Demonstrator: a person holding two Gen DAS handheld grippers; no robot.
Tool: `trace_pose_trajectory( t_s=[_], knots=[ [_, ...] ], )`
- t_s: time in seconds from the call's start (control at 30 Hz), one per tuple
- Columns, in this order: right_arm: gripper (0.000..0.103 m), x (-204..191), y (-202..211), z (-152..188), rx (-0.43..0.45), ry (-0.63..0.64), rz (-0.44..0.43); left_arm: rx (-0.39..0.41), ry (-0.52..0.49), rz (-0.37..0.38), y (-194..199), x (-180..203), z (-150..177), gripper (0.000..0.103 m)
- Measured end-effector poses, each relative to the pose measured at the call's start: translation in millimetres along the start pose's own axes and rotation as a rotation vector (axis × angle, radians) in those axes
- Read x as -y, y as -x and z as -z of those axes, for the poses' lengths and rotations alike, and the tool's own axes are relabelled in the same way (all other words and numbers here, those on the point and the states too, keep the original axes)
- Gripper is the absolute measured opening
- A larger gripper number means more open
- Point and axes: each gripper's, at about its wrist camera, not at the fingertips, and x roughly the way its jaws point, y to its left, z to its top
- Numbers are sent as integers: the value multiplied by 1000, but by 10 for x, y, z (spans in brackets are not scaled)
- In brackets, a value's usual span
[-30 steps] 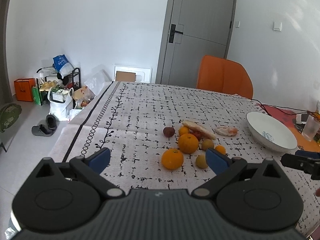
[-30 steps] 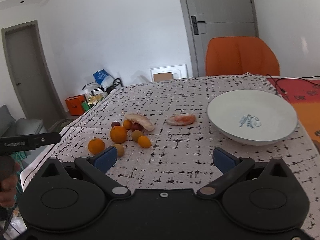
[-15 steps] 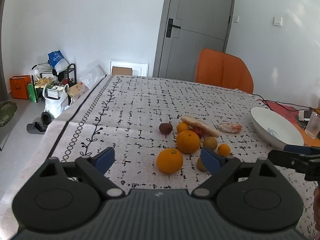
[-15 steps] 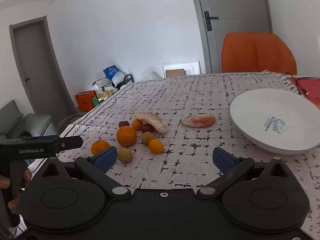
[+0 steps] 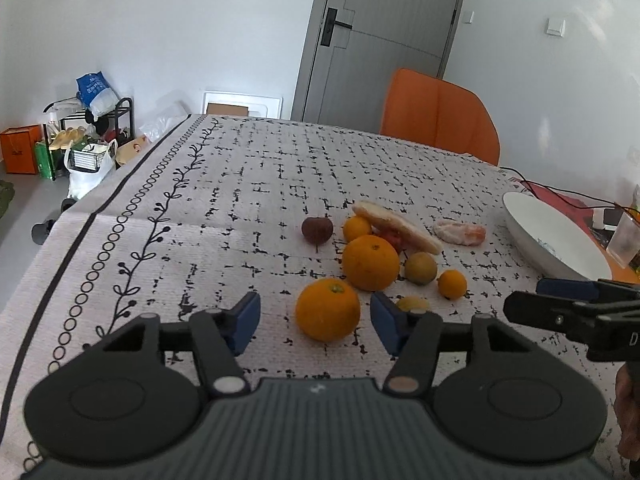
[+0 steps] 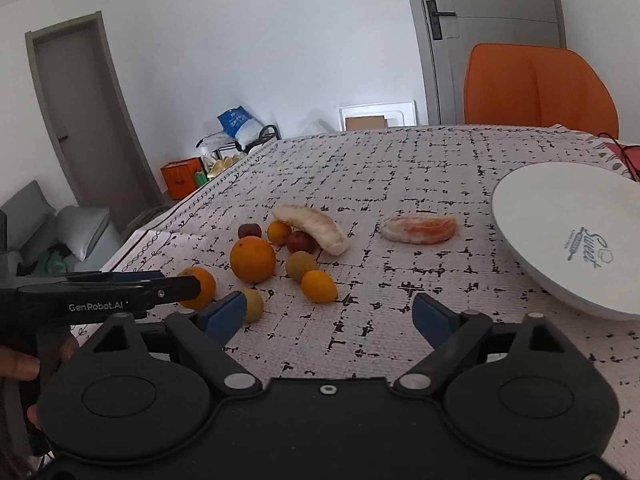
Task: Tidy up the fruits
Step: 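Close the left tool on a large orange while the right tool grasps a small tangerine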
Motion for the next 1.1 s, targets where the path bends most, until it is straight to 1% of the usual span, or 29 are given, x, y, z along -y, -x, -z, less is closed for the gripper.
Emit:
trace_pose_trajectory(
  t_s=[0.1,0.17,0.2,0.27,0.33,0.43,0.53,0.6,0.73,0.8,0.87,0.9,0.93,0.97,1.03,1.1],
  knots=[
    [82,22,-71,-10,-8,-6,-1,-3,-6,3,-38,12,1,58],
    [76,37,-112,-18,-15,-13,-2,-4,-13,0,-61,27,0,57],
    [74,42,-134,-20,-17,-13,-3,-6,-14,2,-77,29,3,55],
    [69,48,-185,-27,-29,-12,-2,-15,-10,9,-113,25,-2,42],
    [67,55,-237,-31,-40,-14,-3,-21,-9,26,-138,26,1,36],
    [63,53,-306,-39,-56,-12,-8,-15,-22,6,-109,43,-6,36],
    [61,38,-364,-51,-64,-5,-10,-9,-13,6,-71,9,-37,36],
    [58,27,-403,-62,-66,-3,-11,1,-17,-6,-38,-9,-57,36],
    [57,0,-463,-95,-62,-7,-13,12,-14,-13,15,-42,-94,36],
    [51,-20,-492,-111,-63,-2,-15,19,-16,-17,40,-51,-104,36],
    [39,-40,-529,-118,-66,5,-12,22,-12,-19,53,-59,-112,36],
    [36,-54,-546,-112,-66,14,-7,23,-12,-18,55,-61,-113,36],
    [28,-68,-557,-108,-64,24,6,23,-12,-17,57,-57,-114,36],
    [24,-77,-560,-108,-64,31,19,21,-14,-18,60,-58,-115,36],
    [24,-54,-538,-120,-66,15,8,24,-22,-19,72,-33,-125,36],
    [23,-28,-481,-123,-48,5,-2,32,-29,-19,89,4,-140,36]
  ],
)
